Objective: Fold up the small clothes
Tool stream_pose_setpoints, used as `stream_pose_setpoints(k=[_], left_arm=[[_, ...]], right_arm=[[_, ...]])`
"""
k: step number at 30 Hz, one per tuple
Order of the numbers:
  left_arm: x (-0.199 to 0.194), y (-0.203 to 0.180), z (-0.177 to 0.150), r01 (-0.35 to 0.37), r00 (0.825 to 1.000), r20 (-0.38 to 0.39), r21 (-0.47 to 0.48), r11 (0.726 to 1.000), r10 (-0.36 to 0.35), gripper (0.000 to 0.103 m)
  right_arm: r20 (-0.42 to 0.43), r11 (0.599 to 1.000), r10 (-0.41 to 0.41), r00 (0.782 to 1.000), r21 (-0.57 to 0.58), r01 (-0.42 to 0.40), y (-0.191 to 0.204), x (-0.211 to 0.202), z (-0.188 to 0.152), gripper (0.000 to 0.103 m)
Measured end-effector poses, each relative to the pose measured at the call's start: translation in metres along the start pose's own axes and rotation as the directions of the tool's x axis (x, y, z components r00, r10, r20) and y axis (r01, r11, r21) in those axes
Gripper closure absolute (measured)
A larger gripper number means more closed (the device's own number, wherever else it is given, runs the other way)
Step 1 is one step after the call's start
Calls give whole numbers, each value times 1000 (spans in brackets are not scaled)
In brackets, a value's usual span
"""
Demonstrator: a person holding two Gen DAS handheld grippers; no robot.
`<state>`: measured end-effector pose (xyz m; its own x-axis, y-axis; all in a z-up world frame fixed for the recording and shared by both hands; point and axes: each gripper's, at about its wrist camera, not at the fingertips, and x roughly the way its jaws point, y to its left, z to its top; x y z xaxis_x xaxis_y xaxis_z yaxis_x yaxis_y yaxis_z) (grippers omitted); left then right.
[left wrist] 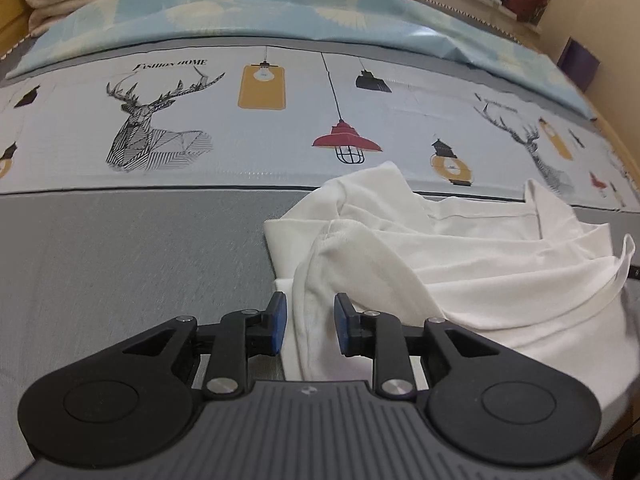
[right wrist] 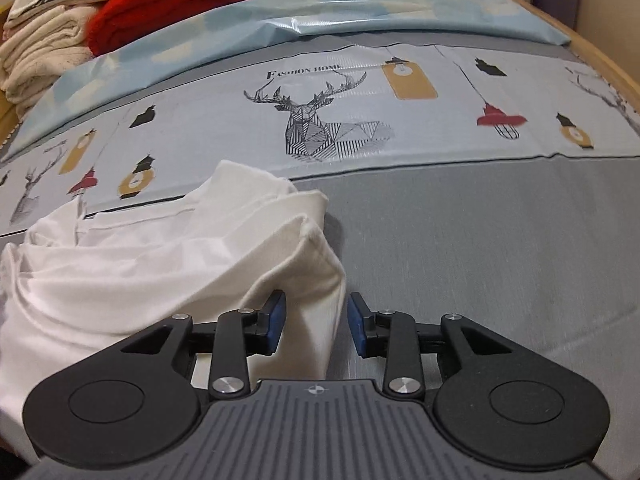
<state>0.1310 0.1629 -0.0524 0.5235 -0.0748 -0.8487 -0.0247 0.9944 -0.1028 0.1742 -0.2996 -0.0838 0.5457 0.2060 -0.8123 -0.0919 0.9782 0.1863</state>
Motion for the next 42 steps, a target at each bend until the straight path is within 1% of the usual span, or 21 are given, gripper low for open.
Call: stream_pose_setpoints(k=[2,9,11,12,13,14,15,17,20,22,24,25,26,27,28,30,31,32,35,37,42], left_arm=[[7,-3,4,-6,1000,-1,6,1000,6,69],[29,-7,18,-22,1000,-22,11,1000,22,68],[33,-8,21,-26,999,-23,15,1000,26,69],[34,-9,22,-29,999,-22,21,999,30,70],[34,-10,22,-34,999,-15,27,999,34,79],[33,-11,24,-42,999,-4,37,998,42,93],[31,-11,25,-50,999,8,44,998,50,97],[23,-8,30,-61,997,59,31,998,59,98],[6,2,40,-80,979,182,-51,996,88,98],[1,7,45,-101,965,231,-94,990,121,97],[5,11,49,-112,963,229,-137,984,141,95],[11,13,50,-114,969,198,-157,981,144,95],[17,16,50,-112,978,157,-169,979,139,95],[21,18,49,-102,985,122,-185,978,126,95],[23,20,48,-83,989,101,-195,977,104,95],[26,24,42,-37,997,54,-196,980,49,92],[26,26,39,-22,999,29,-189,982,28,85],[27,27,36,-16,1000,4,-182,983,17,81],[30,27,22,17,997,-76,-169,985,-31,79],[29,28,11,40,991,-116,-173,984,-61,77],[20,25,-12,69,977,-186,-166,984,-100,76]], right_arm=[[8,1000,-9,1000,7,9,2,7,6,68],[49,997,-17,999,74,13,2,21,25,68],[39,997,-4,999,77,1,3,27,28,73],[38,997,3,999,73,-5,4,28,29,87],[41,998,-2,999,67,0,6,29,30,92],[52,998,-15,999,62,12,7,28,32,95],[67,998,-18,998,65,14,8,26,34,96],[107,996,-17,994,87,8,7,18,39,97],[215,990,-21,976,140,-9,2,1,47,97],[299,984,-22,954,173,-31,-1,-8,52,97],[352,980,-51,935,197,-21,0,-9,57,96],[354,976,-65,933,216,-14,-1,-5,60,93],[335,969,-85,938,246,0,-1,1,62,90],[302,963,-90,949,270,5,-1,9,64,79],[249,957,-68,966,291,-8,-3,18,63,74],[187,953,-40,981,301,-19,-3,27,61,74],[159,959,-40,987,283,-6,-1,30,59,74],[135,965,-38,990,261,2,0,31,57,74],[31,975,-39,999,220,31,-3,32,48,74],[-43,973,-13,999,229,23,-10,31,38,74],[-115,973,37,993,233,-9,-16,13,18,74]])
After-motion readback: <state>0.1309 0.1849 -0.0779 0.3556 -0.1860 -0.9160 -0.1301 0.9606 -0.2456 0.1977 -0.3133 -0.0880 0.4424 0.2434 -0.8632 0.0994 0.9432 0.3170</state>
